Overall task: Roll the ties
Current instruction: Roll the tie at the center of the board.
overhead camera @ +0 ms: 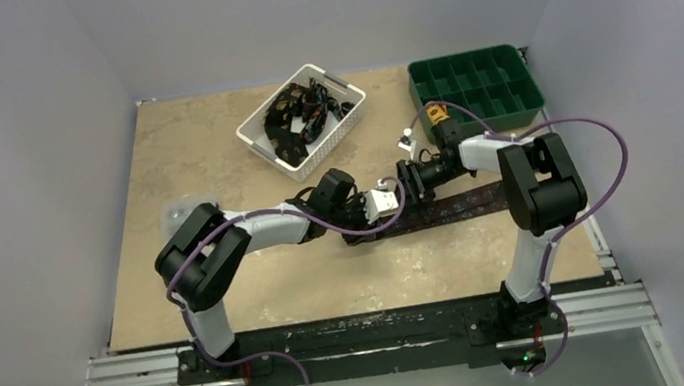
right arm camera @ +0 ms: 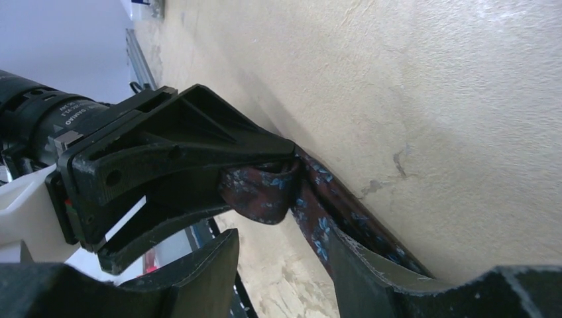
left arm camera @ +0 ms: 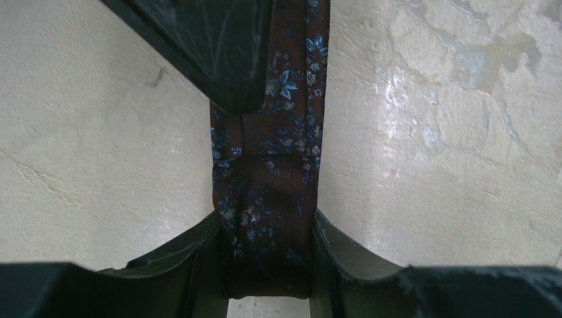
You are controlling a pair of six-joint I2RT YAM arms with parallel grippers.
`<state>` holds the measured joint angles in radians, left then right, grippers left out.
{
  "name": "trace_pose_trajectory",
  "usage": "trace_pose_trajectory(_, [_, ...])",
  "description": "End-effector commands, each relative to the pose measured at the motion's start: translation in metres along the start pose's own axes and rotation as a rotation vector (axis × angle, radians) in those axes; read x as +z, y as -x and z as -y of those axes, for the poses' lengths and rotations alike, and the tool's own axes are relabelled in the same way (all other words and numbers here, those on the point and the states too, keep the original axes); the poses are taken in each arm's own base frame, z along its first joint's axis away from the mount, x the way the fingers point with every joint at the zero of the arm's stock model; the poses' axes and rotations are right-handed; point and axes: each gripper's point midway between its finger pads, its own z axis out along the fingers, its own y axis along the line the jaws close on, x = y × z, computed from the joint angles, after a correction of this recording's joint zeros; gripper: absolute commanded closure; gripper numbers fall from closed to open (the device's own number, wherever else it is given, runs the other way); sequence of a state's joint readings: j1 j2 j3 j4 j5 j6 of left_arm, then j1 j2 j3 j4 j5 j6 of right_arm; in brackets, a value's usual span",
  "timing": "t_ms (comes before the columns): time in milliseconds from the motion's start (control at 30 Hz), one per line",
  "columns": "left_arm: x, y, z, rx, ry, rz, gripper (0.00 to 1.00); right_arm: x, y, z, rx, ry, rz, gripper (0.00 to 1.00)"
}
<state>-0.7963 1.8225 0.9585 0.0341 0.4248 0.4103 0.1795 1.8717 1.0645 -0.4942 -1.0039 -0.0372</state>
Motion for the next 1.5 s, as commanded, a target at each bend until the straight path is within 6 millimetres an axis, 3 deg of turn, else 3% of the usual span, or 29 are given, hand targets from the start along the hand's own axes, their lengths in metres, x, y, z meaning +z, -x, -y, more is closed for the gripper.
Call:
trace_pose_trajectory(0, [0.007, -0.050, 0.013, -0.090, 0.000, -0.182, 0.62, 0.013, 0.011, -0.022, -0.057, 0.081, 0.034, 0.47])
trace_pose_trajectory(433, [0.006, -0.052, 0.015, -0.088, 0.011, -0.212, 0.60, 0.048, -0.001, -0.026, -0.041, 0.093, -0.031, 0.49])
trace_pose_trajectory(533, [0.006, -0.051, 0.015, -0.085, 0.011, -0.211, 0.60, 0.054, -0.004, -0.022, -0.034, 0.081, -0.043, 0.64])
trace_pose_trajectory(700, [0.004, -0.053, 0.014, -0.082, 0.015, -0.219, 0.60, 0.054, -0.012, -0.010, -0.052, 0.053, -0.099, 1.00])
trace_pose_trajectory(867, [0.001, -0.048, 0.017, -0.108, 0.013, -0.177, 0.51, 0.052, -0.022, 0.009, -0.092, 0.007, -0.124, 1.00])
trace_pose_trajectory(967, [-0.003, -0.034, 0.019, -0.138, -0.015, -0.074, 0.29, 0.055, -0.030, 0.024, -0.110, -0.022, -0.146, 1.00])
trace_pose_trajectory(1033, [-0.007, -0.023, 0.017, -0.124, -0.015, -0.007, 0.23, 0.056, -0.033, 0.030, -0.099, -0.032, -0.156, 1.00])
trace_pose_trajectory(1267, [-0.020, 0.015, 0.004, -0.072, 0.032, 0.205, 0.19, 0.050, -0.034, 0.044, -0.099, -0.103, -0.183, 1.00])
trace_pose_trajectory(1467, [-0.018, 0.020, 0.004, -0.099, 0.063, 0.258, 0.18, 0.045, -0.035, 0.052, -0.095, -0.178, -0.196, 1.00])
